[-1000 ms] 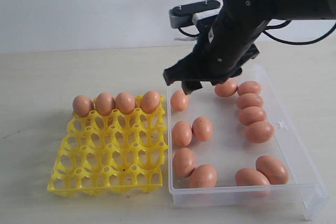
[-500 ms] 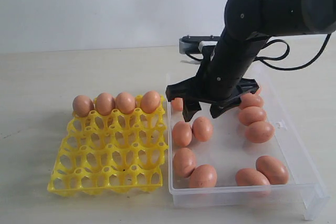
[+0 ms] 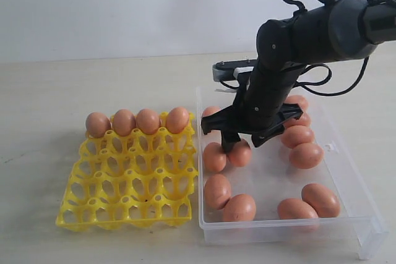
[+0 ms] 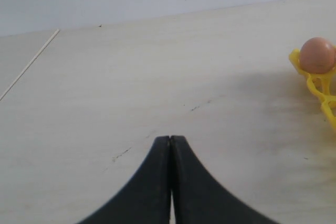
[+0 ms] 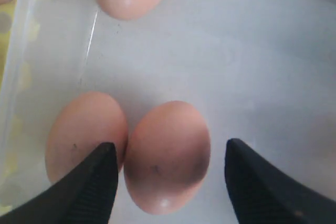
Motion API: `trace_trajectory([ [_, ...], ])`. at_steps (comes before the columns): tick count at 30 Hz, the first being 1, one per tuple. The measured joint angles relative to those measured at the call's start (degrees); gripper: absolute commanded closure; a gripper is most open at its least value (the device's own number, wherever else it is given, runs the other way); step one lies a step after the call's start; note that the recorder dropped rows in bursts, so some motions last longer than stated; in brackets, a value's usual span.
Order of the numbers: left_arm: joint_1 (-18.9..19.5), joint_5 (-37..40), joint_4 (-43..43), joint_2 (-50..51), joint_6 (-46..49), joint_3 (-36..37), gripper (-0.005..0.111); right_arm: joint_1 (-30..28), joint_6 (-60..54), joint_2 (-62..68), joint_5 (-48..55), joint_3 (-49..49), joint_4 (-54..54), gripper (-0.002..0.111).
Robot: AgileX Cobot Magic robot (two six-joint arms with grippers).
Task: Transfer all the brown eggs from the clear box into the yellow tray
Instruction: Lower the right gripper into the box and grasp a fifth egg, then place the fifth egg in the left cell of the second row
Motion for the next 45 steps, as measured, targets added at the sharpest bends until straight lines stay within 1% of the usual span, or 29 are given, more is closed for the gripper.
trace_trajectory([
  [8, 0.0, 0.0, 0.0, 0.0, 0.0, 0.0, 0.107, -1.1, 0.22, 1.25, -1.98, 0.0, 0.58, 0.051],
  [10, 0.0, 0.0, 0.0, 0.0, 0.0, 0.0, 0.107, -1.1, 0.22, 1.95, -1.98, 0.0, 1.09, 0.052],
  [11, 0.0, 0.0, 0.0, 0.0, 0.0, 0.0, 0.107, -1.21, 0.09, 2.26, -1.98, 0.0, 1.35, 0.056],
  [12, 0.0, 0.0, 0.0, 0.0, 0.0, 0.0, 0.107, -1.21, -0.16, 2.55, -1.98, 0.0, 1.73, 0.062],
  [13, 0.0, 0.0, 0.0, 0.0, 0.0, 0.0, 0.107, -1.21, -0.33, 2.8, -1.98, 0.0, 2.09, 0.07],
  [14, 0.0, 0.0, 0.0, 0.0, 0.0, 0.0, 0.107, -1.21, -0.48, 3.05, -2.1, 0.0, 2.33, 0.081],
  [16, 0.0, 0.0, 0.0, 0.0, 0.0, 0.0, 0.107, -1.21, -0.84, 3.29, -2.1, 0.0, 2.45, 0.106],
  [17, 0.0, 0.0, 0.0, 0.0, 0.0, 0.0, 0.107, -1.21, -1.24, 3.29, -2.1, 0.0, 2.58, 0.108],
  [23, 0.0, 0.0, 0.0, 0.0, 0.0, 0.0, 0.107, -1.21, -5.1, 2.08, -2.6, 0.0, 2.57, 0.108],
  [25, 0.0, 0.0, 0.0, 0.0, 0.0, 0.0, 0.107, -1.07, -7.11, -0.18, -5.47, 0.23, 2.57, 0.108],
  [28, 0.0, 0.0, 0.0, 0.0, 0.0, 0.0, 0.107, 0.62, -10.8, -4.57, -13.53, 0.34, 2.57, 0.108],
  [31, 0.0, 0.0, 0.0, 0.0, 0.0, 0.0, 0.107, 4.05, -13.79, -7.82, -23.99, 0.23, 2.57, 0.108],
  [37, 0.0, 0.0, 0.0, 0.0, 0.0, 0.0, 0.107, 11.5, -14.73, -6.54, -39.67, 0.23, 0.06, 0.108],
  [41, 0.0, 0.0, 0.0, 0.0, 0.0, 0.0, 0.107, 15.01, -10.73, -2.62, -47.01, 0.23, -4.53, 0.108],
  [45, 0.0, 0.0, 0.0, 0.0, 0.0, 0.0, 0.107, 17.06, 2.81, 2.34, -54.23, 0.23, -17.18, 0.108],
])
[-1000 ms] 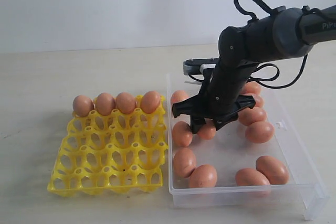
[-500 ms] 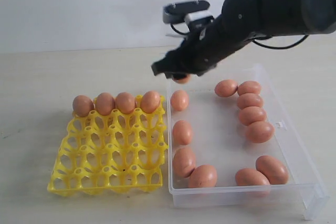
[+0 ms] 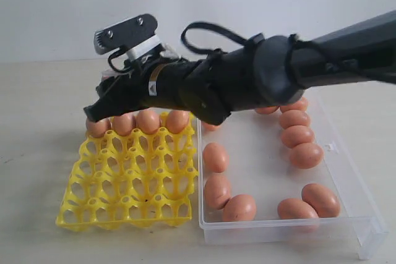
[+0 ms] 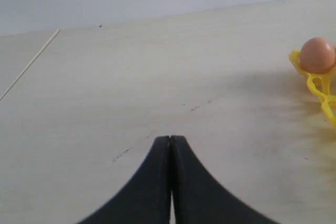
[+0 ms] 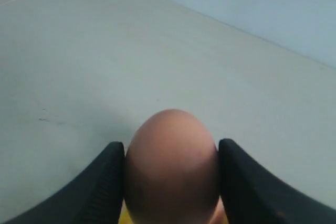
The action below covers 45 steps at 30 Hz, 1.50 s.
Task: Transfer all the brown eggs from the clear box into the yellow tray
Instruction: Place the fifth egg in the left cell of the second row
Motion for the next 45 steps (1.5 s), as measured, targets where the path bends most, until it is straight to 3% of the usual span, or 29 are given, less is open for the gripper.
trace_trajectory([
  [6, 0.0, 0.0, 0.0, 0.0, 0.0, 0.0, 0.107, 0.27, 19.08, 6.93, -10.6, 0.0, -16.95, 0.108],
  [17, 0.0, 0.0, 0.0, 0.0, 0.0, 0.0, 0.107, 0.32, 23.07, 14.18, -17.13, -2.66, -21.89, 0.105],
  [20, 0.0, 0.0, 0.0, 0.0, 0.0, 0.0, 0.107, 0.32, 23.6, 14.82, -17.29, -4.12, -22.55, 0.096],
  [27, 0.0, 0.0, 0.0, 0.0, 0.0, 0.0, 0.107, 0.32, 23.99, 14.96, -17.18, -4.76, -23.34, 0.055],
  [30, 0.0, 0.0, 0.0, 0.0, 0.0, 0.0, 0.107, 0.32, 24.56, 14.96, -17.18, -4.76, -23.33, 0.047],
  [36, 0.0, 0.0, 0.0, 0.0, 0.0, 0.0, 0.107, 0.32, 26.54, 14.4, -15.94, -4.76, -23.45, 0.049],
  [40, 0.0, 0.0, 0.0, 0.0, 0.0, 0.0, 0.107, 0.32, 26.79, 10.72, -9.7, -4.76, -22.15, 0.062],
  [43, 0.0, 0.0, 0.0, 0.0, 0.0, 0.0, 0.107, 0.22, 25.74, 5.49, 1.22, -4.76, -17.44, 0.076],
  [45, 0.0, 0.0, 0.0, 0.0, 0.0, 0.0, 0.107, -0.51, 18.44, 0.03, 15.07, -4.79, -10.15, 0.076],
])
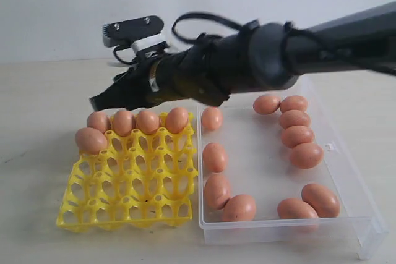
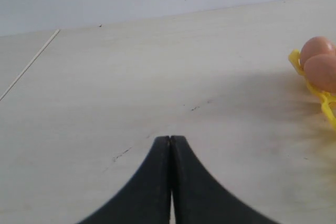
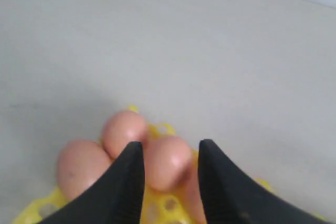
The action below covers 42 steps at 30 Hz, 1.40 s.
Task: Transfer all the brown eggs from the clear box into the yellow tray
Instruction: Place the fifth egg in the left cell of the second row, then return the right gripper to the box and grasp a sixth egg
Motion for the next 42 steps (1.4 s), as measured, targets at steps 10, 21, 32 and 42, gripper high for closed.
trace_trajectory([
  [10, 0.0, 0.0, 0.0, 0.0, 0.0, 0.0, 0.107, -9.99, -19.59, -8.71, 46.86, 0.0, 21.92, 0.055],
  [21, 0.0, 0.0, 0.0, 0.0, 0.0, 0.0, 0.107, -10.37, -22.77, -6.01, 47.4, 0.0, 30.2, 0.055],
  [32, 0.0, 0.0, 0.0, 0.0, 0.0, 0.0, 0.107, -12.0, -21.96, -1.47, 41.53, 0.0, 27.6, 0.055],
  [42, 0.0, 0.0, 0.0, 0.0, 0.0, 0.0, 0.107, -12.26, -23.51, 3.56, 38.0, -0.09, 29.58, 0.097],
])
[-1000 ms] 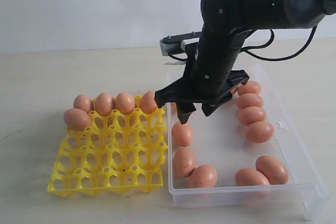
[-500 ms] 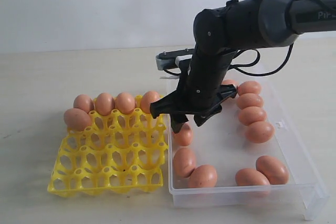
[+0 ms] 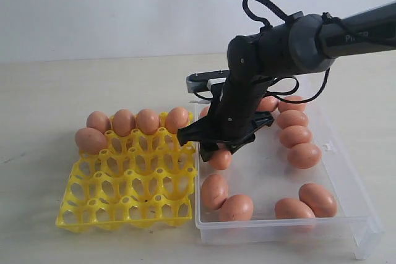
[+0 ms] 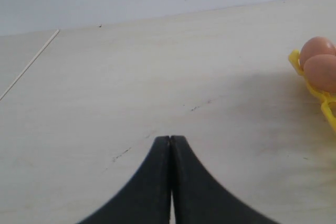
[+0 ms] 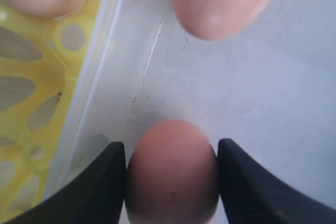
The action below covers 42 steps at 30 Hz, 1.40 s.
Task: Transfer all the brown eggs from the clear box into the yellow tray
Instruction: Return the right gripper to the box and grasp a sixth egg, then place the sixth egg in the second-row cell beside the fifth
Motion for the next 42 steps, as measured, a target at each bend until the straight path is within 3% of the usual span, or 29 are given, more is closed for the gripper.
trace_trajectory([
  [1, 0.0, 0.0, 0.0, 0.0, 0.0, 0.0, 0.107, 0.0, -0.28, 0.0, -0.13, 0.0, 0.17, 0.108],
  [10, 0.0, 0.0, 0.0, 0.0, 0.0, 0.0, 0.107, -0.12, -2.11, -7.18, -4.87, 0.11, -2.39, 0.108],
  [19, 0.0, 0.0, 0.0, 0.0, 0.0, 0.0, 0.107, 7.66, -2.14, -13.88, -43.62, 9.11, -7.66, 0.108],
  [29, 0.0, 0.0, 0.0, 0.0, 0.0, 0.0, 0.107, 11.93, 18.72, -3.29, -64.27, 11.22, -27.68, 0.108],
  [38, 0.0, 0.0, 0.0, 0.0, 0.0, 0.0, 0.107, 11.97, 22.18, 2.22, -68.26, 11.22, -30.22, 0.108],
  [42, 0.0, 0.0, 0.0, 0.0, 0.0, 0.0, 0.107, 11.97, 22.7, 3.81, -69.45, 11.22, -32.0, 0.093],
])
